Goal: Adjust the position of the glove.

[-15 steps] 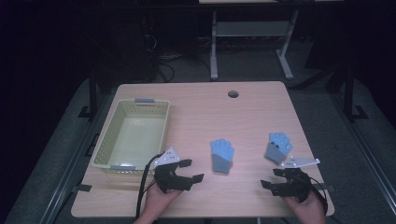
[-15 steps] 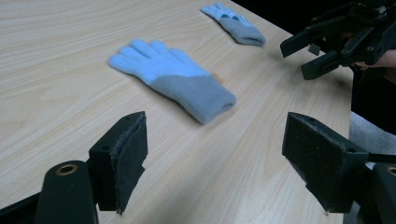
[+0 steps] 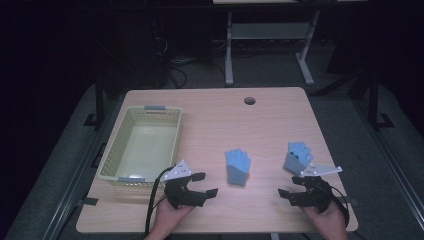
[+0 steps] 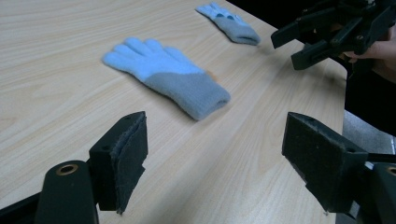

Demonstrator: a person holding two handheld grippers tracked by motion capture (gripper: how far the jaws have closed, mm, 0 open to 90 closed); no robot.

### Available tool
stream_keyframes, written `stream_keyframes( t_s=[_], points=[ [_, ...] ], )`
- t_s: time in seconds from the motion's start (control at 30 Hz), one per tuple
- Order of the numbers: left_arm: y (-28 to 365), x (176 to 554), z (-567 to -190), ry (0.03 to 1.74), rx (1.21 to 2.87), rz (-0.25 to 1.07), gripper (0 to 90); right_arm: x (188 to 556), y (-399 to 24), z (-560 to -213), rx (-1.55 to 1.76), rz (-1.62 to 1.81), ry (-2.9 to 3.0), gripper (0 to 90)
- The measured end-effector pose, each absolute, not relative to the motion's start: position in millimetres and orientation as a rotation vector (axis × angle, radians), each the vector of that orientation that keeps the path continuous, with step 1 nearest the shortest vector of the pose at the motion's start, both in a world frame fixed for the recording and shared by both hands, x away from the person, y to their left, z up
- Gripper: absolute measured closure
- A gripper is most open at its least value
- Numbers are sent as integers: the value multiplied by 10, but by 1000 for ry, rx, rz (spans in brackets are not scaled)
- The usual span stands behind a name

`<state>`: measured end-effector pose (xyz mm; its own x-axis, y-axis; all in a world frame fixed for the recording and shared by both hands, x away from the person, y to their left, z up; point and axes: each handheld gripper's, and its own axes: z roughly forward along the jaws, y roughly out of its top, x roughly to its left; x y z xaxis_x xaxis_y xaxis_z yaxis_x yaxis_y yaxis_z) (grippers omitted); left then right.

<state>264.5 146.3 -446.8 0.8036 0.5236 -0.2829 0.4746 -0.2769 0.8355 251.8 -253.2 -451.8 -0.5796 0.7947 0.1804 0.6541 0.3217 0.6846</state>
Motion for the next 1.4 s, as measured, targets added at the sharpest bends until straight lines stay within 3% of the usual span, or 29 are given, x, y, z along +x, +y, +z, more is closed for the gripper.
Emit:
stream_keyframes(
  t_s=[1.4],
  points=[
    [1487,2660,-4437,763,1877,60,222,3255,-2625,-4049,1398,960,2441,250]
  ],
)
